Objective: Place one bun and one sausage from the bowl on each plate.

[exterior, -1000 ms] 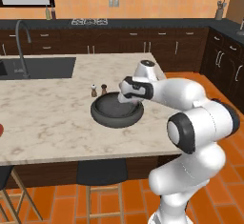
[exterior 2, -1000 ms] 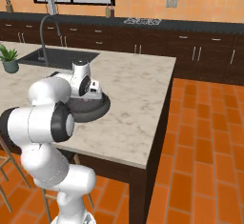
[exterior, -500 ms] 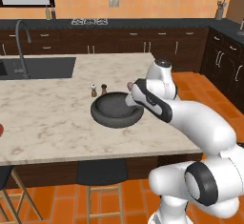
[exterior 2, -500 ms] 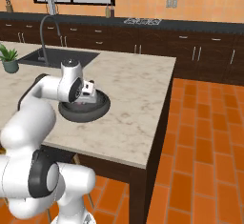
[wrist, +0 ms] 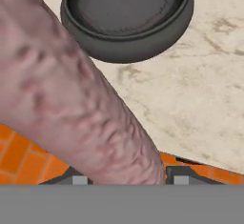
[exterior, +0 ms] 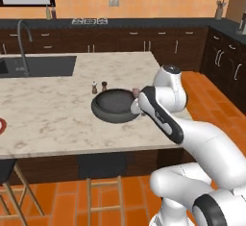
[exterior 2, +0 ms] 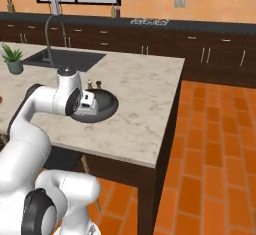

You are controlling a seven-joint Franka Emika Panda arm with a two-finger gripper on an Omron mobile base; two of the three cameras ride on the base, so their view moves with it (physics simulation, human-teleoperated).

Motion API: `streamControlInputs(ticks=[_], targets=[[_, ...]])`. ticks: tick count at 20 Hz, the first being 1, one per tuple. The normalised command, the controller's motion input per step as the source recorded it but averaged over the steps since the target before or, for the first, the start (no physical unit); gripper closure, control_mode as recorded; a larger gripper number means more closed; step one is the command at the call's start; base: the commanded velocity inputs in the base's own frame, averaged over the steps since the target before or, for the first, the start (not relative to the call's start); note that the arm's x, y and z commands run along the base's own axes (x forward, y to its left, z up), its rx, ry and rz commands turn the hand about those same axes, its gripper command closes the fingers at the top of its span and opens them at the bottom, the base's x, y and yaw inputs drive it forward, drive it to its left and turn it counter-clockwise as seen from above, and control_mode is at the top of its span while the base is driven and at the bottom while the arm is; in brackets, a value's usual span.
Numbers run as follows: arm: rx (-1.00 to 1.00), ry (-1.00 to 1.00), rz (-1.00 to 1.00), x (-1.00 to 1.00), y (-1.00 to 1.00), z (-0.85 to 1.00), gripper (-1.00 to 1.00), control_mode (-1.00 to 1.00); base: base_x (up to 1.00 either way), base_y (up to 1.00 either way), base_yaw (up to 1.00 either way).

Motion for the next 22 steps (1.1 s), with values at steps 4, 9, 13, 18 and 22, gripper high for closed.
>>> streamControlInputs(ticks=[4, 9, 13, 18, 22], targets=[[0.0, 0.0, 0.0, 0.0, 0.0, 0.0, 1.0, 1.0, -0.42, 0.73, -0.08], [0.0, 0.0, 0.0, 0.0, 0.0, 0.0, 1.0, 1.0, -0.22, 0.98, -0.13], [0.0, 0.0, 0.0, 0.0, 0.0, 0.0, 1.0, 1.0, -0.12, 1.0, -0.12], [0.0, 0.0, 0.0, 0.0, 0.0, 0.0, 1.0, 1.0, -0.17, 1.0, -0.12], [0.0, 0.0, 0.0, 0.0, 0.0, 0.0, 1.0, 1.0, -0.24, 1.0, -0.15]])
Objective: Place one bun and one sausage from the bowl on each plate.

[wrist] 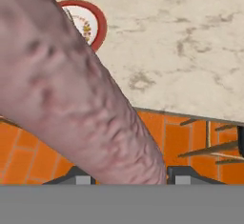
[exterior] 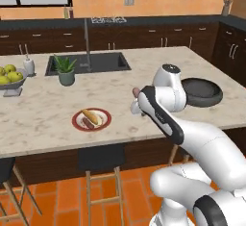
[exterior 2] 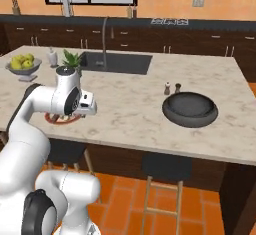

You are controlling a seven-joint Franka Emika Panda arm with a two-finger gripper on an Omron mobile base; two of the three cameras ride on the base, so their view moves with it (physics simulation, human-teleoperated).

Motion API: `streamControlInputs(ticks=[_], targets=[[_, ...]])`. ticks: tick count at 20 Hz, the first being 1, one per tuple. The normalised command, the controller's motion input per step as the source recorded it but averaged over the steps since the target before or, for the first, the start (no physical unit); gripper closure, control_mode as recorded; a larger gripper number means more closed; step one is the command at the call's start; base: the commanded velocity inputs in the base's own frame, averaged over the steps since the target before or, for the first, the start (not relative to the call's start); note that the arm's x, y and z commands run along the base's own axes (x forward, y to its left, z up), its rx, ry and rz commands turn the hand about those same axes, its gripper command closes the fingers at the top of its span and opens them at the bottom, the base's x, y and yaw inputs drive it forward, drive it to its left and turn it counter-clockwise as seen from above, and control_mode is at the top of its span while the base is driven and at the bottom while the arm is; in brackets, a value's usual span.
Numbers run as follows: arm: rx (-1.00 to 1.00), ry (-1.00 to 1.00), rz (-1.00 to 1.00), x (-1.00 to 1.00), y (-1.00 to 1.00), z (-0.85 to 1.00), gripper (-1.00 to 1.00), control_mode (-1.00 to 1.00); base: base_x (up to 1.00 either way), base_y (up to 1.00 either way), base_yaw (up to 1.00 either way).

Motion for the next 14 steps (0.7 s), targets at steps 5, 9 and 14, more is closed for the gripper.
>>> streamControlInputs(ticks=[5, 9, 14], targets=[[0.0, 0.0, 0.0, 0.0, 0.0, 0.0, 1.0, 1.0, -0.21, 1.0, -0.15], [0.0, 0.0, 0.0, 0.0, 0.0, 0.0, 1.0, 1.0, -0.19, 1.0, -0.15], [0.0, 0.0, 0.0, 0.0, 0.0, 0.0, 1.0, 1.0, -0.13, 1.0, -0.13]])
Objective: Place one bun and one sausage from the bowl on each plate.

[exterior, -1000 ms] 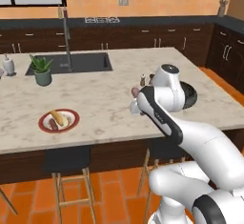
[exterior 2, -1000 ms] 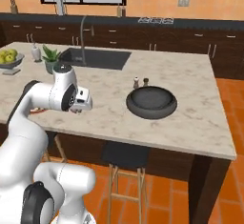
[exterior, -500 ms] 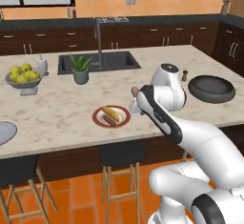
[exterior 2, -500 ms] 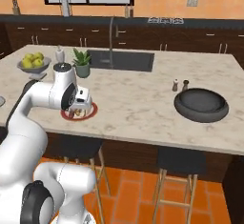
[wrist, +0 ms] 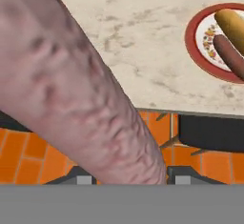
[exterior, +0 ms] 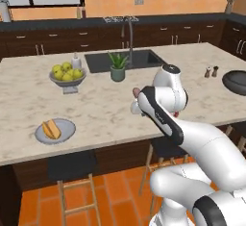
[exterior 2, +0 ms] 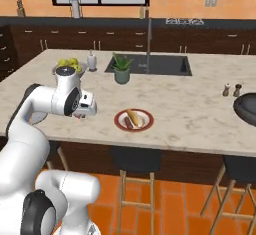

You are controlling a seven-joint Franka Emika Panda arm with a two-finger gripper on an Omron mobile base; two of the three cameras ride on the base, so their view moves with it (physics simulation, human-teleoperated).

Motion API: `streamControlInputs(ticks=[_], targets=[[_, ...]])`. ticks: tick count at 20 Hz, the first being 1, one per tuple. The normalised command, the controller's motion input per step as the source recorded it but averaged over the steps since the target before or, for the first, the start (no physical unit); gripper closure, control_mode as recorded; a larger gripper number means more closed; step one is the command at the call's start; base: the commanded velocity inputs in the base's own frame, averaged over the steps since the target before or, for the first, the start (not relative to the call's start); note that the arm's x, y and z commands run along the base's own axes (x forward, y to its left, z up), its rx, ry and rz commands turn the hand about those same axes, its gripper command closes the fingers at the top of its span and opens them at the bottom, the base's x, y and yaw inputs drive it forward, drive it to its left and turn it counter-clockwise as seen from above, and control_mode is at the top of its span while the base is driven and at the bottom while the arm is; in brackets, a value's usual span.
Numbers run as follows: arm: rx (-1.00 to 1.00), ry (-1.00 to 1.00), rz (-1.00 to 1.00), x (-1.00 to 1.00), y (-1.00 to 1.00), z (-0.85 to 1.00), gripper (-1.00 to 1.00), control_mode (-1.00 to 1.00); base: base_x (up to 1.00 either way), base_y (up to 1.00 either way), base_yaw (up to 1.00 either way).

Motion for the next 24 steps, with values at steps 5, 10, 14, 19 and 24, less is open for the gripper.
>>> streamControlInputs(ticks=[5, 10, 14, 19, 24], targets=[[0.0, 0.0, 0.0, 0.0, 0.0, 0.0, 1.0, 1.0, -0.01, 1.0, -0.05], [0.0, 0.0, 0.0, 0.0, 0.0, 0.0, 1.0, 1.0, 0.08, 0.79, 0.0], [0.0, 0.02, 0.0, 0.12, 0.0, 0.0, 1.0, -1.0, 0.35, 0.04, 0.0], [0.0, 0.05, 0.0, 0.67, 0.05, -0.02, 1.0, -1.0, 0.0, 0.0, 0.0], [0.0, 0.07, 0.0, 1.0, 0.37, -0.15, 1.0, -1.0, 0.0, 0.0, 0.0]])
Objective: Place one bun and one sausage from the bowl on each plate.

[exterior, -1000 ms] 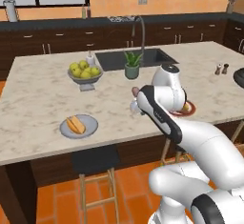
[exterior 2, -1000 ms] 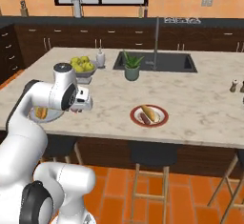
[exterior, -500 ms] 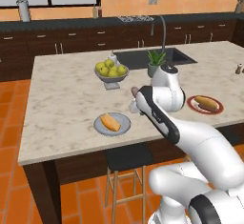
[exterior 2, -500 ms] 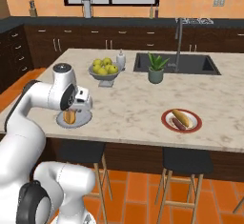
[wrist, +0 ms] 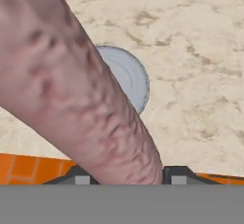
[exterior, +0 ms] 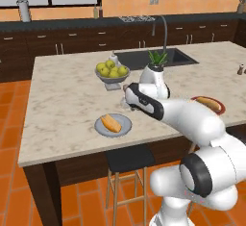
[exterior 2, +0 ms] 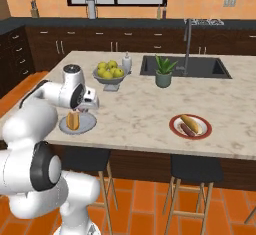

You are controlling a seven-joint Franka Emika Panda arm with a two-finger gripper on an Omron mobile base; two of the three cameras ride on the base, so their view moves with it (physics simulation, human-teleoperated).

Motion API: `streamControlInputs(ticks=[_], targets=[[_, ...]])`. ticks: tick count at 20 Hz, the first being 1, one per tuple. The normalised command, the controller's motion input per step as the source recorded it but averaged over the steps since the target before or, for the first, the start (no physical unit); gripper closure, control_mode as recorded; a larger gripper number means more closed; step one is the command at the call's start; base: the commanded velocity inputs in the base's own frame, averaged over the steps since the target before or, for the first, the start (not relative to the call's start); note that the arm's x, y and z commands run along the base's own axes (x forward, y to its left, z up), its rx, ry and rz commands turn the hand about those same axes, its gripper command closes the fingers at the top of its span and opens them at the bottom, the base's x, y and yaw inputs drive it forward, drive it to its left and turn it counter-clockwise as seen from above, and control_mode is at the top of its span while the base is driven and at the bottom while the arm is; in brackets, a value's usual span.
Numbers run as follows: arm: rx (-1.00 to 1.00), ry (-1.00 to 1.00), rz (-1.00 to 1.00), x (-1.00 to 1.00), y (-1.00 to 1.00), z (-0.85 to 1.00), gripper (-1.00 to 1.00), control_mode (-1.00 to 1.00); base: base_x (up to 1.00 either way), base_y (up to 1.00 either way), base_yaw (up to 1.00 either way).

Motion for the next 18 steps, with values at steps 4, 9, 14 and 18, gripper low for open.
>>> streamControlInputs(ticks=[4, 9, 14, 18], targets=[[-0.03, 0.25, 0.0, 0.98, 0.51, -0.28, 1.0, -1.0, 0.0, 0.0, 0.0], [-0.06, 0.42, 0.0, 0.26, 0.28, -0.33, 1.0, -1.0, 0.0, 0.0, 0.0], [0.0, 0.2, -0.09, 0.0, -0.02, -0.37, 1.0, -1.0, 0.0, 0.0, 0.0], [0.0, 0.09, -0.09, 0.29, 0.0, -0.66, 1.0, -1.0, 0.0, 0.0, 0.0]])
